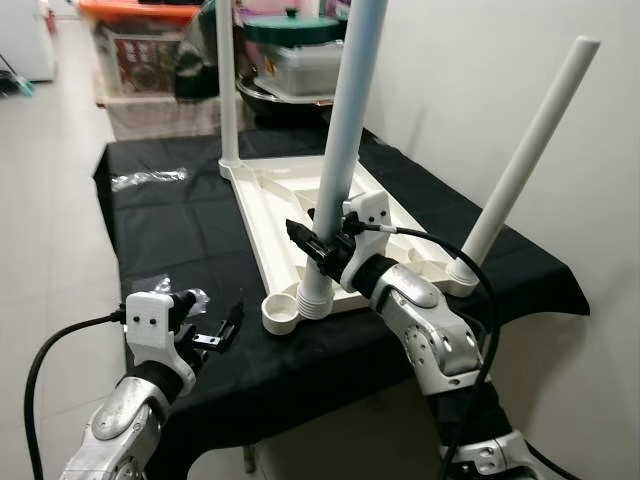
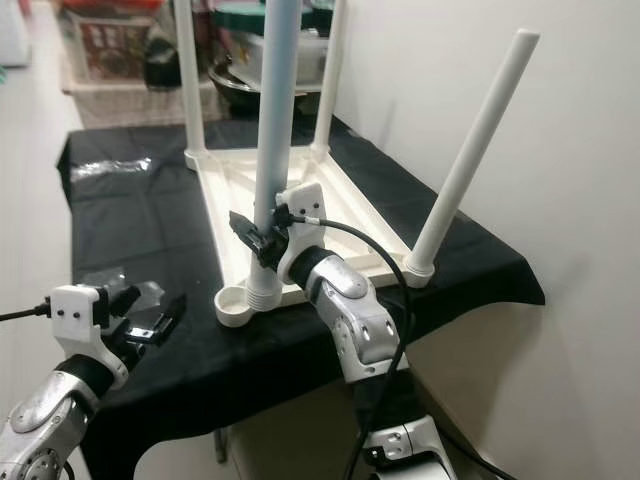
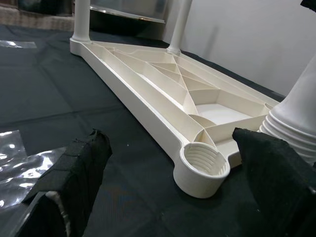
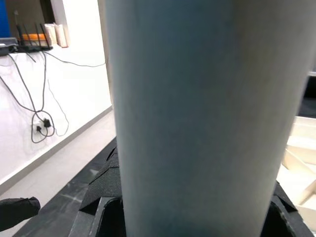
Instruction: Building children table
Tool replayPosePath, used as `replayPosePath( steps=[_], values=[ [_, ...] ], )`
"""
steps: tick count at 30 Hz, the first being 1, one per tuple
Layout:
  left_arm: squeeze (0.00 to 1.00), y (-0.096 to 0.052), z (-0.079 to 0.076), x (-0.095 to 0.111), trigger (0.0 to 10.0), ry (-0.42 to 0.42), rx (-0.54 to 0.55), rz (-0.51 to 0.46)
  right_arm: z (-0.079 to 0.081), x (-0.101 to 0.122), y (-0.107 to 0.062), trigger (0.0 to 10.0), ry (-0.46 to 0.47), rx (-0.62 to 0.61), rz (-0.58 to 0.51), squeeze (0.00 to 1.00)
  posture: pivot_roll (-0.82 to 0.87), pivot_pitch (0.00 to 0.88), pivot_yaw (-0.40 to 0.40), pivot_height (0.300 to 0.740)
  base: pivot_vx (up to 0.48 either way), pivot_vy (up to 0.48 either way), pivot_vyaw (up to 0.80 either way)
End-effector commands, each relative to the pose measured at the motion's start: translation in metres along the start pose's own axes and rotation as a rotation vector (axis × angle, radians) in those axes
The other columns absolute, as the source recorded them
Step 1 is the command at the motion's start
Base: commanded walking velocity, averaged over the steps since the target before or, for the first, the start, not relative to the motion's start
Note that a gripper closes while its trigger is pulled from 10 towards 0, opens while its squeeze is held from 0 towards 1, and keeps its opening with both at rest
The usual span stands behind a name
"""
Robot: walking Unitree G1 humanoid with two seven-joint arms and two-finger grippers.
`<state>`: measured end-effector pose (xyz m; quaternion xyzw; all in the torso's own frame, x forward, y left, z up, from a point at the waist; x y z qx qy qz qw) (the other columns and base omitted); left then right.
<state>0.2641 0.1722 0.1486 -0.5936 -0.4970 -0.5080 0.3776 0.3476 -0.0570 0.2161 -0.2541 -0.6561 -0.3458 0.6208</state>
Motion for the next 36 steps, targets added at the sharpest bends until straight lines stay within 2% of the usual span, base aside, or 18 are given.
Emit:
replayPosePath(
  steps=[1,9,13,16,36],
  values=[
    [0.0,0.0,0.001,-0.001,10.0,0.007,0.006,0.005,-0.001,0.007,0.0,10.0,-0.017,-0.001,-0.025,0.0,0.07,0.0,-0.09,0.74,0.0,0.0,0.0],
    [0.0,0.002,0.0,0.001,10.0,0.009,-0.002,-0.001,0.002,0.008,0.001,10.0,-0.062,0.021,-0.03,0.0,0.07,0.0,-0.085,0.74,0.316,0.0,0.52],
    [0.0,0.002,0.0,0.001,10.0,0.01,-0.004,0.0,0.002,0.008,0.0,10.0,-0.038,0.011,-0.038,0.0,0.07,0.0,-0.085,0.74,0.291,0.0,0.8],
    [0.0,0.001,-0.001,0.003,10.0,-0.011,-0.012,-0.01,-0.003,0.007,0.0,10.0,-0.004,-0.016,-0.037,0.0,0.07,0.0,-0.084,0.74,0.0,0.0,0.0],
    [0.0,0.0,0.0,0.005,10.0,-0.01,-0.012,-0.02,-0.007,0.007,0.0,10.0,-0.024,-0.012,-0.035,0.0,0.08,0.0,-0.081,0.74,0.0,0.0,0.0]
  ],
)
Point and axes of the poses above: a point about 5 cm out from each wrist's last joint towards the gripper, its own y axis pointing out of the wrist towards the gripper, its own x axis along the axis of the wrist's last joint, z = x × y, the point moved 2 cm from there along y, pointing out of the wrist towards the gripper, and after that the axes turned 3 degrees about -y, right-handed, at the moved point
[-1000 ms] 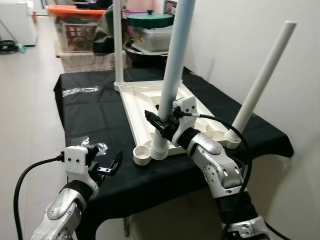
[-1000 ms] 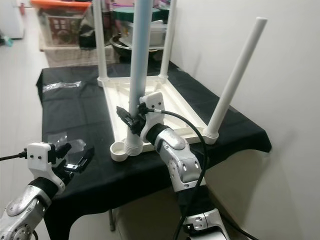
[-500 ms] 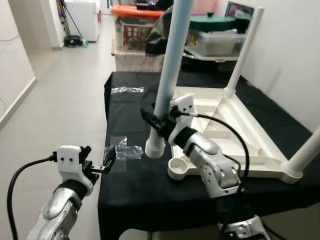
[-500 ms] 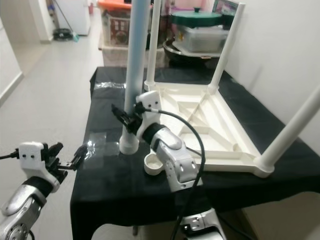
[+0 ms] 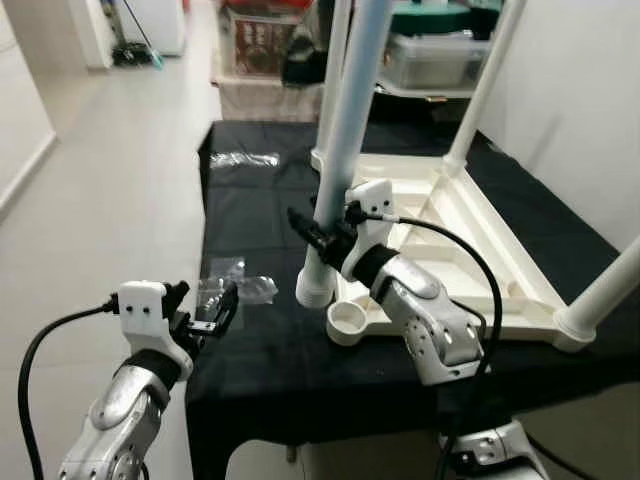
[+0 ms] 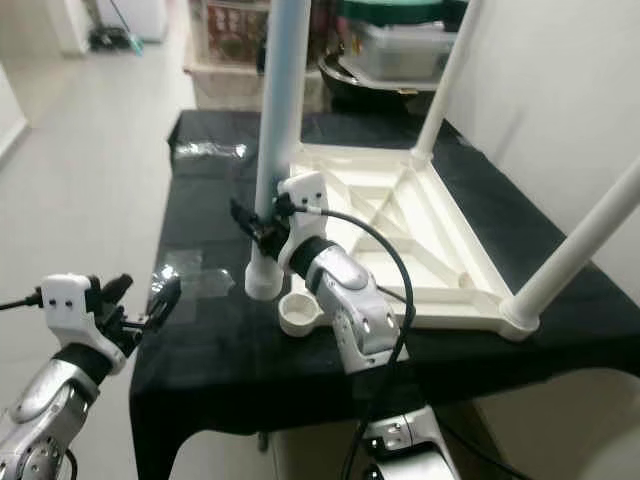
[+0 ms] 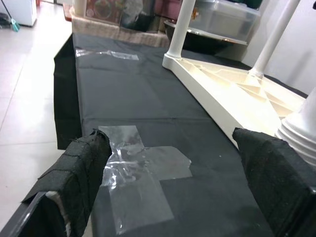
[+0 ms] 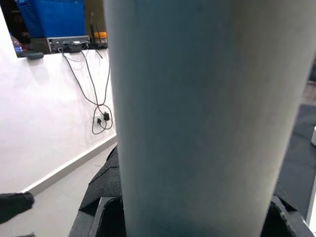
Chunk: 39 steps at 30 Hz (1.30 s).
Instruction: Building children table
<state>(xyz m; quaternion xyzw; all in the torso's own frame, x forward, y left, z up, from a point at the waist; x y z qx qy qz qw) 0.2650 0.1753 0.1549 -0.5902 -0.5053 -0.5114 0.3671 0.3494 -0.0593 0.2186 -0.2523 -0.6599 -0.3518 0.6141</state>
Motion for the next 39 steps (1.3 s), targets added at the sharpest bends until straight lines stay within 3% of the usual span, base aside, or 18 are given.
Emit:
replayPosePath(
  steps=[1,7,10,20,28,30,34,39],
  values=[
    [0.0,0.0,-0.002,-0.002,10.0,-0.001,-0.007,0.007,-0.004,0.005,0.0,10.0,-0.015,-0.006,-0.019,0.0,0.08,0.0,-0.081,0.74,0.0,0.0,0.0],
    [0.0,0.001,-0.001,-0.001,10.0,0.004,-0.008,0.005,-0.013,0.001,0.001,10.0,-0.084,0.013,0.01,0.0,0.08,0.0,-0.081,0.74,0.0,0.0,0.0],
    [0.0,0.001,-0.001,-0.001,10.0,0.004,-0.006,0.0,-0.029,-0.008,0.005,10.0,-0.122,-0.003,0.057,0.0,0.09,0.0,-0.091,0.74,0.0,0.0,0.0],
    [0.0,-0.001,-0.001,0.0,10.0,0.004,0.0,-0.007,-0.045,-0.019,0.011,10.0,-0.16,-0.024,0.116,0.0,0.1,0.0,-0.103,0.74,0.0,0.0,0.0],
    [0.0,-0.002,0.001,0.001,10.0,0.004,0.005,-0.007,-0.047,-0.032,0.007,10.0,-0.204,0.003,0.161,0.0,0.1,0.0,-0.101,0.74,0.0,0.0,0.0],
    [0.0,-0.002,0.0,0.0,10.0,0.002,0.004,-0.007,-0.052,-0.038,0.005,10.0,-0.259,0.012,0.193,0.0,0.1,0.0,-0.105,0.74,0.0,0.0,0.0],
    [0.0,-0.002,0.0,0.0,10.0,0.0,0.004,-0.008,-0.054,-0.039,0.005,10.0,-0.285,0.02,0.202,0.0,0.1,0.0,-0.106,0.74,0.0,0.0,0.0],
    [0.0,-0.003,0.001,0.0,10.0,0.001,0.008,-0.008,-0.049,-0.047,0.004,10.0,-0.361,0.074,0.223,0.0,0.11,0.0,-0.107,0.74,0.0,0.0,0.0]
  ],
)
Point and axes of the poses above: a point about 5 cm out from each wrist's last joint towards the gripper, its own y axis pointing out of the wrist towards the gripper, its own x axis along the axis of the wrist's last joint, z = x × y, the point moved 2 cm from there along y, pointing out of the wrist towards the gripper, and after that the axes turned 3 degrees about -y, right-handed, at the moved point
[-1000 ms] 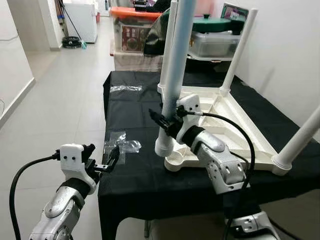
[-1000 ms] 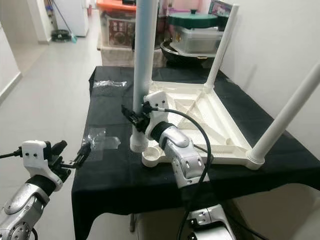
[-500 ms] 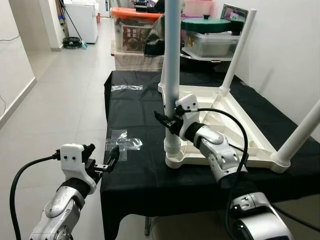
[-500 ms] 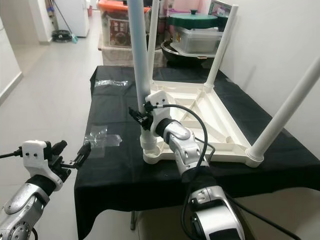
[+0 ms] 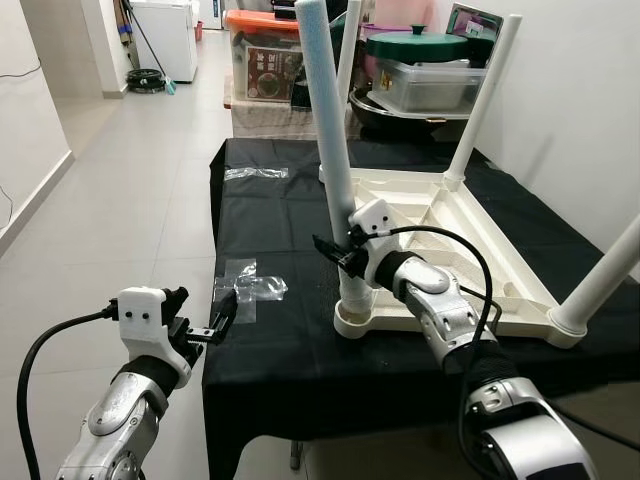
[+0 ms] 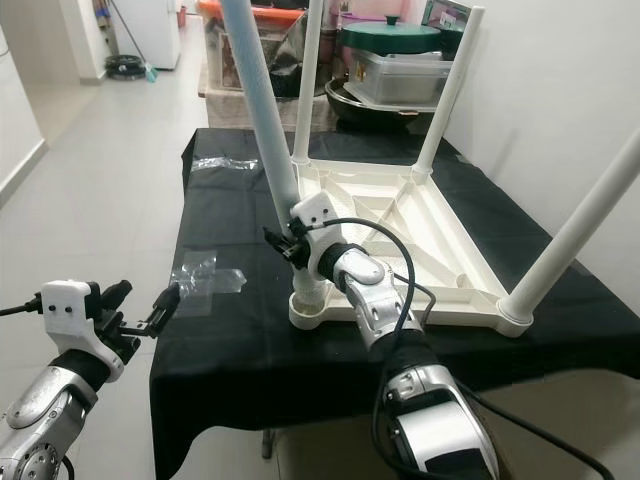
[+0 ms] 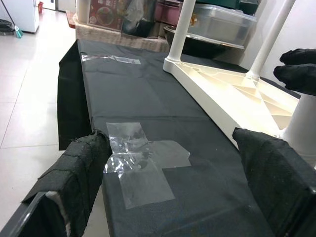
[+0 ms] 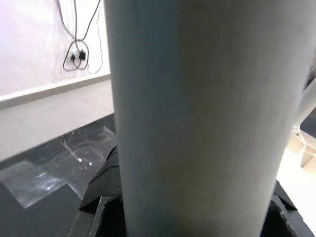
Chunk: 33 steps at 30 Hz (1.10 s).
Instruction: Building children table
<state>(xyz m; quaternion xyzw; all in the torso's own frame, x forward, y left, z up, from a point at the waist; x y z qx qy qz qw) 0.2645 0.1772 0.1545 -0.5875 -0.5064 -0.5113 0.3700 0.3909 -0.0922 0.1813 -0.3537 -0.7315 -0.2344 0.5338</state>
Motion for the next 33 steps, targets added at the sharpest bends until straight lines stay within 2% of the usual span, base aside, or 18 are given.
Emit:
replayPosePath(
  steps=[1,6,8,10,13,16,22,23,24,26,27,28,29,30,33],
  values=[
    [0.0,-0.002,-0.001,0.0,10.0,-0.004,0.002,-0.007,0.006,-0.007,0.0,10.0,-0.037,0.036,0.031,0.0,0.11,0.0,-0.107,0.74,0.0,0.0,0.0],
    [0.0,-0.002,0.0,0.001,10.0,-0.003,0.003,-0.009,0.016,-0.01,0.0,10.0,-0.065,0.086,0.02,0.0,0.11,0.0,-0.104,0.74,0.0,0.0,0.0],
    [0.0,-0.001,0.001,0.002,10.0,-0.003,0.002,-0.009,0.031,-0.011,-0.001,10.0,-0.062,0.149,-0.005,0.0,0.11,0.0,-0.1,0.74,0.0,0.0,0.0],
    [0.0,-0.001,0.001,0.002,10.0,-0.003,0.002,-0.009,0.031,-0.011,-0.001,10.0,-0.062,0.149,-0.005,0.0,0.11,0.0,-0.1,0.74,0.0,0.0,0.0],
    [0.0,-0.001,0.001,0.002,10.0,-0.005,0.001,-0.007,0.048,-0.012,-0.003,10.0,-0.062,0.212,-0.031,0.0,0.11,0.0,-0.098,0.74,0.0,0.0,0.0],
    [0.0,0.0,0.001,0.002,10.0,-0.006,0.001,-0.007,0.051,-0.012,-0.003,10.0,-0.06,0.224,-0.036,0.0,0.11,0.0,-0.098,0.74,0.0,0.0,0.0],
    [0.0,-0.001,0.003,0.003,10.0,-0.013,0.007,-0.01,0.056,-0.017,-0.002,10.0,0.006,0.239,-0.035,0.0,0.11,0.0,-0.103,0.74,0.0,0.0,0.0],
    [0.0,-0.001,0.004,0.003,10.0,-0.015,0.009,-0.011,0.056,-0.019,-0.002,10.0,0.033,0.237,-0.031,0.0,0.11,0.0,-0.103,0.74,0.0,0.0,0.0],
    [0.0,-0.002,0.005,0.004,10.0,-0.02,0.012,-0.012,0.054,-0.021,-0.002,10.0,0.099,0.22,-0.023,0.0,0.11,0.0,-0.104,0.74,0.0,0.0,0.0],
    [0.0,-0.003,0.005,0.003,10.0,-0.026,0.016,-0.012,0.043,-0.029,-0.001,10.0,0.294,0.141,0.004,0.0,0.12,0.0,-0.107,0.74,0.0,0.0,0.0],
    [0.0,-0.003,0.005,0.003,10.0,-0.026,0.016,-0.012,0.043,-0.029,-0.001,10.0,0.294,0.141,0.004,0.0,0.12,0.0,-0.107,0.74,0.0,0.0,0.0],
    [0.0,-0.003,0.005,0.003,10.0,-0.027,0.018,-0.012,0.039,-0.032,-0.001,10.0,0.355,0.108,0.01,0.0,0.12,0.0,-0.107,0.74,0.0,0.0,0.0],
    [0.0,-0.003,0.005,0.003,10.0,-0.027,0.018,-0.012,0.039,-0.032,-0.001,10.0,0.355,0.108,0.01,0.0,0.12,0.0,-0.107,0.74,0.0,0.0,0.0],
    [0.0,-0.003,0.006,0.003,10.0,-0.026,0.021,-0.011,0.034,-0.034,-0.002,10.0,0.396,0.075,0.01,0.0,0.12,0.0,-0.108,0.74,0.0,0.0,0.0],
    [0.0,-0.004,0.007,0.002,10.0,-0.025,0.026,-0.008,0.029,-0.034,-0.004,10.0,0.399,0.05,0.001,0.0,0.11,0.0,-0.105,0.74,0.0,0.0,0.0]
  ],
)
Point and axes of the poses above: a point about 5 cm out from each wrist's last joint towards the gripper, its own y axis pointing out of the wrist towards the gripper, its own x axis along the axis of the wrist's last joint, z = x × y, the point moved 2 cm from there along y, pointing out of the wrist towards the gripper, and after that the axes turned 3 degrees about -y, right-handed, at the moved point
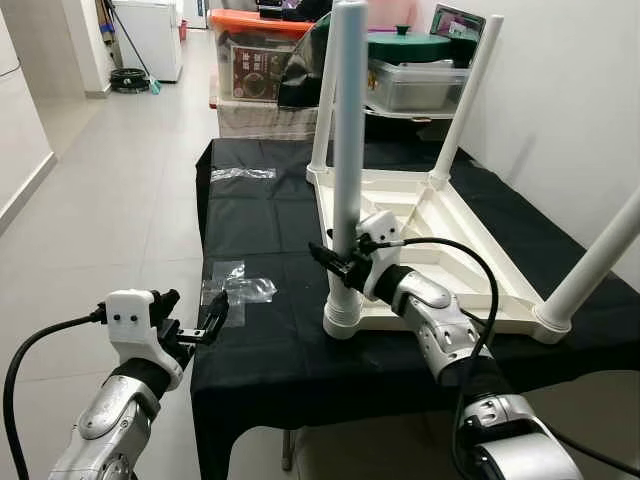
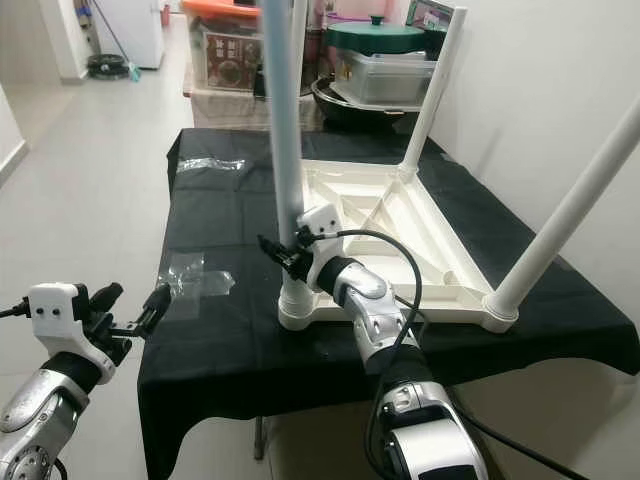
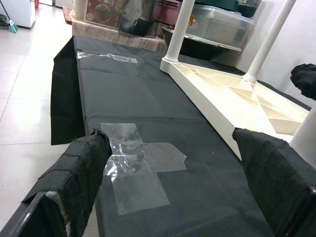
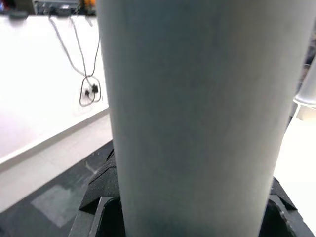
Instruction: Building children table
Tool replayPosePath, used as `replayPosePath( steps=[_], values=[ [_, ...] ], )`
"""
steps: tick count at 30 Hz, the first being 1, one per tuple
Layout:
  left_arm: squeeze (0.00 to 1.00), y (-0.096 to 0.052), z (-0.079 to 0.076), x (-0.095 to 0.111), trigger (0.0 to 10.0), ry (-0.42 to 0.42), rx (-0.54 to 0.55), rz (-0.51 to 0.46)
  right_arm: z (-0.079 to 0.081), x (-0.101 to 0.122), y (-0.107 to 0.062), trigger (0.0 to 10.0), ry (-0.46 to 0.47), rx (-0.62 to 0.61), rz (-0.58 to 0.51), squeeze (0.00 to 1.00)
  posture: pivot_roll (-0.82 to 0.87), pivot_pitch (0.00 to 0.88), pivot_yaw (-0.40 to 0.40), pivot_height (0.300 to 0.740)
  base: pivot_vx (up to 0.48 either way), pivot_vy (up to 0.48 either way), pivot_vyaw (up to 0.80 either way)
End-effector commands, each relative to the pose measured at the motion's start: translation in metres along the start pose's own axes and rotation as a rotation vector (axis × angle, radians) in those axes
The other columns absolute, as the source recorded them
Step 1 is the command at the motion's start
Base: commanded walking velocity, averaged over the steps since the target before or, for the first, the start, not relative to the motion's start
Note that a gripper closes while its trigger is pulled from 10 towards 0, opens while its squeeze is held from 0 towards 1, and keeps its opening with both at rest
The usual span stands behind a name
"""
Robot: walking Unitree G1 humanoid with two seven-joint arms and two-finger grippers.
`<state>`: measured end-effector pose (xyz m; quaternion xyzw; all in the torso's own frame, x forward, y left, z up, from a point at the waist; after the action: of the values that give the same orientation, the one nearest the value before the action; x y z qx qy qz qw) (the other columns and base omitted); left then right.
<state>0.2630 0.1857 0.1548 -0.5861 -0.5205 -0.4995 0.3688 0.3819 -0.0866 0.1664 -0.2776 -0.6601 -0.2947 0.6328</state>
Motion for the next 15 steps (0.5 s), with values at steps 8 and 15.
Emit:
replayPosePath(
  steps=[8,15],
  values=[
    [0.0,0.0,0.0,-0.001,10.0,0.0,0.0,0.007,0.02,-0.032,-0.008,10.0,0.006,0.073,0.089,0.0,0.11,0.0,-0.102,0.74,0.0,0.0,0.0],
    [0.0,0.0,0.001,-0.001,10.0,0.0,0.004,0.008,0.025,-0.034,-0.01,10.0,-0.048,0.144,0.104,0.0,0.11,0.0,-0.102,0.74,0.0,0.0,0.0]
  ],
)
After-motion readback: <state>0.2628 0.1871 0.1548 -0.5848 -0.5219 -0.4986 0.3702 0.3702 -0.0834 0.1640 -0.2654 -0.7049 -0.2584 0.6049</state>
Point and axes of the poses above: a point about 5 cm out from each wrist's last joint towards the gripper, its own y axis pointing out of the wrist towards the gripper, its own x axis along the axis of the wrist's last joint, z = x × y, the point moved 2 cm from there along y, pointing out of the wrist towards the gripper, and after that the axes turned 3 degrees about -y, right-handed, at the moved point
